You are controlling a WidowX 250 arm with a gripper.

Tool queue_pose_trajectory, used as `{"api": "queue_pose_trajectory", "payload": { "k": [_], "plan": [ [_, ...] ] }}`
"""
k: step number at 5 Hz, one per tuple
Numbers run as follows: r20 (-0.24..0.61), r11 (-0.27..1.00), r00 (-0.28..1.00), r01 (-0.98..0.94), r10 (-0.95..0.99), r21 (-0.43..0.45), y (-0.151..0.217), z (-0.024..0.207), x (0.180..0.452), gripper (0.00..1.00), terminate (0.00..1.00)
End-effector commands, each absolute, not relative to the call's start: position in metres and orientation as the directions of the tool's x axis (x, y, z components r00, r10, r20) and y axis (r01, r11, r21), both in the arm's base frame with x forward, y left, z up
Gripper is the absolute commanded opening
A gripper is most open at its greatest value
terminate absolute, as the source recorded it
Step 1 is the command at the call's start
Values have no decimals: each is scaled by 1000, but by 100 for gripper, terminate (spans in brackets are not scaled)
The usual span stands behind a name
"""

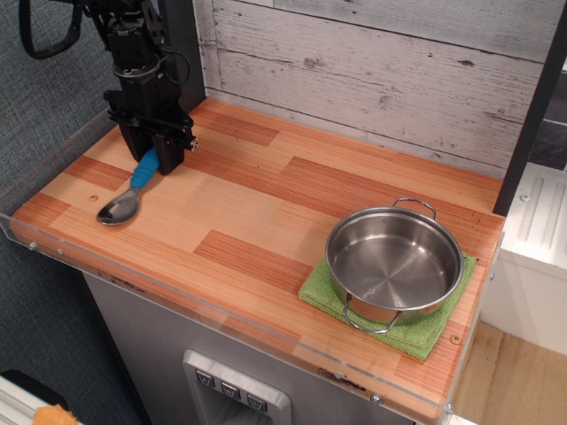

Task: Move the spoon closer to the pan

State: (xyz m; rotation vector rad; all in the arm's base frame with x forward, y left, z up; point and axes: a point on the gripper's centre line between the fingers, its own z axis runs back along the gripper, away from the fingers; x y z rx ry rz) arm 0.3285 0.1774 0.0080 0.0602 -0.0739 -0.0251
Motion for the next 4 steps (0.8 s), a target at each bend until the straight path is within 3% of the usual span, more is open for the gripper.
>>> {"api": "queue_pose_trajectory", "payload": {
  "k": [1,4],
  "plan": [
    [36,997,999,26,-29,71,179,24,326,0,0],
    [34,996,999,-17,15,84,157,57,326,0,0]
  ]
}}
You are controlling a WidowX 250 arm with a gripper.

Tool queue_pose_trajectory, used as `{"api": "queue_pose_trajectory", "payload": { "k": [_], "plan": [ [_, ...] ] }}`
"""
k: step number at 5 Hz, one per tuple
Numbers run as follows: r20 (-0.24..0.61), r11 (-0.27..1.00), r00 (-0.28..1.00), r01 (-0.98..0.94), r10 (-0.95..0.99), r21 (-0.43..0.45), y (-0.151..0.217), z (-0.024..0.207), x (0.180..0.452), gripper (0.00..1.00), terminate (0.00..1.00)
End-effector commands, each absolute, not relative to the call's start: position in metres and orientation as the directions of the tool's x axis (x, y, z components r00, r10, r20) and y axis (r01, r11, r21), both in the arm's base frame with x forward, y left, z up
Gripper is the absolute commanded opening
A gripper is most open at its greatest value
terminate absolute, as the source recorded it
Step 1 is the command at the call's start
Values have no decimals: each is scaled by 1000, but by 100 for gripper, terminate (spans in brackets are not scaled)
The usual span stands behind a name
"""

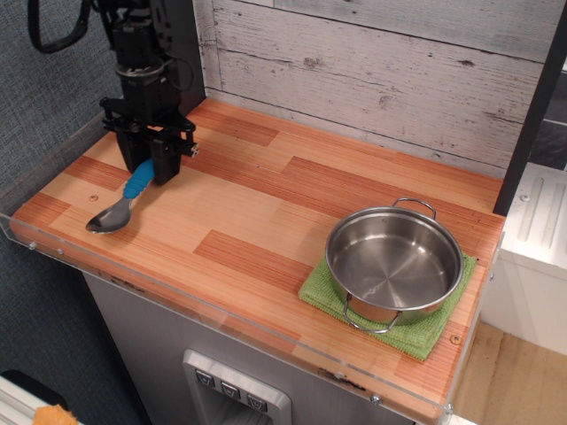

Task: Move the spoon closer to the pan

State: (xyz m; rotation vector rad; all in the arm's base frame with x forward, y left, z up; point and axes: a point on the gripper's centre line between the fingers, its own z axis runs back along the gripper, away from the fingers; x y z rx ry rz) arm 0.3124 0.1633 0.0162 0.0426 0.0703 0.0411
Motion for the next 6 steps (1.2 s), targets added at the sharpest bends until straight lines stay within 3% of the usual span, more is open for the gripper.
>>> {"api": "queue_pose_trajectory", "payload": {
  "k": [1,4,6],
  "plan": [
    [49,996,998,25,-29,90,128,65,328,0,0],
    [96,980,977,186,-193,72,50,59,326,0,0],
    [117,978,971,205,-209,43,26,43,326,0,0]
  ]
}}
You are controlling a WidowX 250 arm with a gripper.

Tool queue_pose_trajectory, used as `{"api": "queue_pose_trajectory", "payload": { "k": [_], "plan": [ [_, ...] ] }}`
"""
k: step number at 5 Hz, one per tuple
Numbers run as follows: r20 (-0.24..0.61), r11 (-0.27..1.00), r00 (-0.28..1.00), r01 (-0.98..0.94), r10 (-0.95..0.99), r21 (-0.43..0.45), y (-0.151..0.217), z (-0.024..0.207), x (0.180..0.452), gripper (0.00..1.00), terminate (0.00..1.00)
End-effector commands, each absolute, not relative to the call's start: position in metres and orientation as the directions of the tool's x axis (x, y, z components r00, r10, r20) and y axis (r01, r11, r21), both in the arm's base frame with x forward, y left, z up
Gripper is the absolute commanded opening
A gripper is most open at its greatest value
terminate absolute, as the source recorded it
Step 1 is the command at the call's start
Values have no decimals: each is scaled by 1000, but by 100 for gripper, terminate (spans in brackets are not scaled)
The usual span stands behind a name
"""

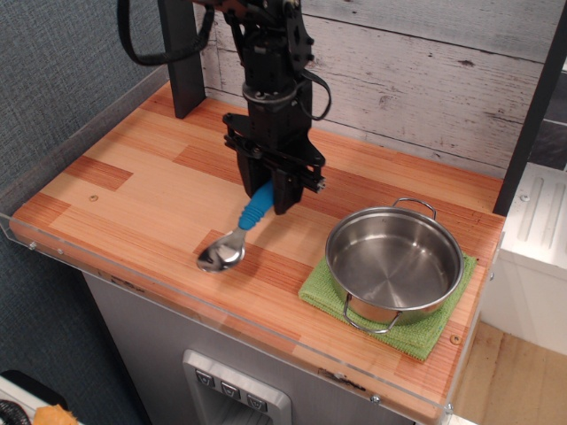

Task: Move the spoon closer to the pan

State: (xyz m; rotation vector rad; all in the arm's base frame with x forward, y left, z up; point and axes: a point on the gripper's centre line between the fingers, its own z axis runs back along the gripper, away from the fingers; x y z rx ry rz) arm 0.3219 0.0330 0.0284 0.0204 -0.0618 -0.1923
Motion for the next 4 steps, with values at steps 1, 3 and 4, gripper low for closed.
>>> {"api": "queue_pose_trajectory", "payload": {
  "k": [1,3,4],
  "plan": [
    [111,981,975,189,-193,46,30,35,326,0,0],
    [97,983,979,175,-181,63,34,24,328,0,0],
    [90,982,979,176,-181,65,36,20,329,0,0]
  ]
}}
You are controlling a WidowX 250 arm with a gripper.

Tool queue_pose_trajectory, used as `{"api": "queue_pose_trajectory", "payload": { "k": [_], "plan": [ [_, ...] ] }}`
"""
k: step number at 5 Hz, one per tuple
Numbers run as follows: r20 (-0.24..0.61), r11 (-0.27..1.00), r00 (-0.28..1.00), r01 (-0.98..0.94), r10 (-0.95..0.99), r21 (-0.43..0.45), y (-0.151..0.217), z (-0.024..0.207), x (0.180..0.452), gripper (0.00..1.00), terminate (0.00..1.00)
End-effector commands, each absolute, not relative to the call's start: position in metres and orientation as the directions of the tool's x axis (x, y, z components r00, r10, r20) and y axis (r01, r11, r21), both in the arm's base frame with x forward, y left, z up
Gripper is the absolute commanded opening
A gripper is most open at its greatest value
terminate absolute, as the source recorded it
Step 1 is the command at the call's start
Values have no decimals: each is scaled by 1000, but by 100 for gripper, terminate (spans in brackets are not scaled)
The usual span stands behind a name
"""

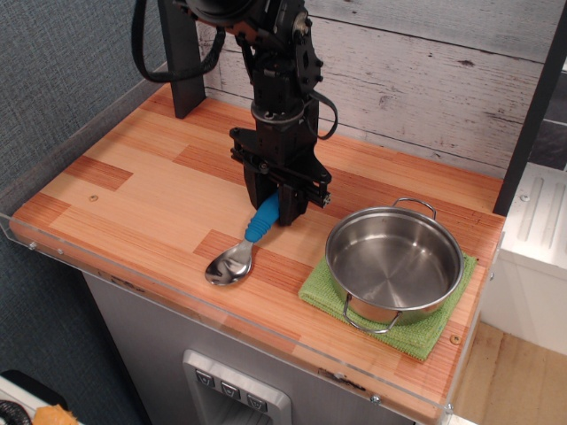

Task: Move the spoon closer to the pan

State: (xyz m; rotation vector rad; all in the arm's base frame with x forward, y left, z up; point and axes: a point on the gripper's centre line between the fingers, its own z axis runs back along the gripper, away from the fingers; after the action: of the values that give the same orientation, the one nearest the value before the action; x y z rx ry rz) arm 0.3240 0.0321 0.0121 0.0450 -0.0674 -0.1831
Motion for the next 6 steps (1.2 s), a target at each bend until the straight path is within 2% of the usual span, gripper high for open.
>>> {"api": "queue_pose_trajectory", "payload": {
  "k": [1,3,4,6],
  "plan": [
    [84,982,979,178,-183,64,38,20,330,100,0],
    [70,982,980,180,-184,64,43,24,332,100,0],
    [77,981,980,179,-184,68,44,37,332,100,0],
    [109,990,986,117,-126,78,47,88,326,100,0]
  ]
}}
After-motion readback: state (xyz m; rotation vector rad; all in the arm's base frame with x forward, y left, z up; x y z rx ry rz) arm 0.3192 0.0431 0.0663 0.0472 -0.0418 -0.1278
